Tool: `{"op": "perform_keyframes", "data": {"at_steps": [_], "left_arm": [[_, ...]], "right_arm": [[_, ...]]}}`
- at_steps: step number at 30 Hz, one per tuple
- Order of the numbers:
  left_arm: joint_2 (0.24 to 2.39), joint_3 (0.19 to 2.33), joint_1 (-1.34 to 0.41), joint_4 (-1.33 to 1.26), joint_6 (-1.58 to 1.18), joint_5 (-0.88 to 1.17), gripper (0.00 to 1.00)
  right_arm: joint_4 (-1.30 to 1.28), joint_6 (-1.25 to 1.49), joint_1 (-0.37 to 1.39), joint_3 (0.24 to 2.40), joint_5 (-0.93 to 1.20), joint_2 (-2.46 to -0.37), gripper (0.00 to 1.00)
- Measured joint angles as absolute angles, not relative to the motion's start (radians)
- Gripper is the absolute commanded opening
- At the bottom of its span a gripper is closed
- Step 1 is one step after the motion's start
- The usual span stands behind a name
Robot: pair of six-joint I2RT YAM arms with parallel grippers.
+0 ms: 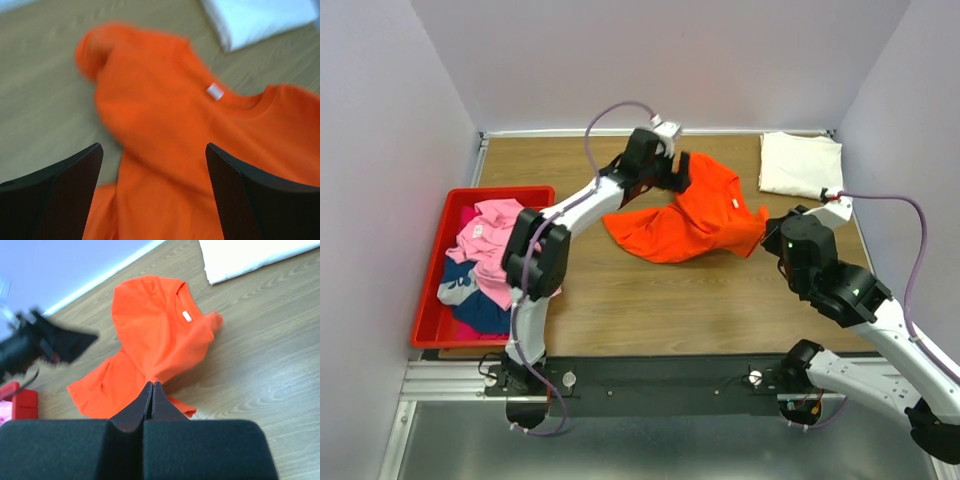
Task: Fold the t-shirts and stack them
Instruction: Flatten the tshirt out
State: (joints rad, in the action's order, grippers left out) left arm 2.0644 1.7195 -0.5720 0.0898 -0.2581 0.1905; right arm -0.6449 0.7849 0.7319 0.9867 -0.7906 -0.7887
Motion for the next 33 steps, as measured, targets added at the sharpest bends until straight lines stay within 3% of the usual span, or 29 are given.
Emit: {"op": "perform_keyframes", "data": {"at_steps": [3, 8, 17, 24, 33], "left_arm": [[1.906, 1.452, -0.542, 0.078, -0.267, 0.181, 0.91], [1.679, 1.201, -0.502, 0.015, -0.289, 0.119, 0.91], [1.593, 0.877, -0.506, -0.054, -0.336, 0.014, 0.91], [1.594, 0.823, -0.506, -0.062, -0.353, -0.028, 0.87], [1.657, 0.862, -0.506, -0.109, -0.363, -0.039, 0.65]], "right_arm": [[-0.645, 0.788, 0.732, 0.974, -0.795, -0.797, 0.00], [-0.645, 0.800, 0.732, 0.957, -0.796, -0.839, 0.00], [-0.645, 0.804, 0.732, 0.943, -0.796, -0.902, 0.00], [-0.644, 0.805, 0.732, 0.937, -0.796, -0.904, 0.00], [-0.644, 0.811, 0.732, 0.923, -0.794, -0.901, 0.00]]}}
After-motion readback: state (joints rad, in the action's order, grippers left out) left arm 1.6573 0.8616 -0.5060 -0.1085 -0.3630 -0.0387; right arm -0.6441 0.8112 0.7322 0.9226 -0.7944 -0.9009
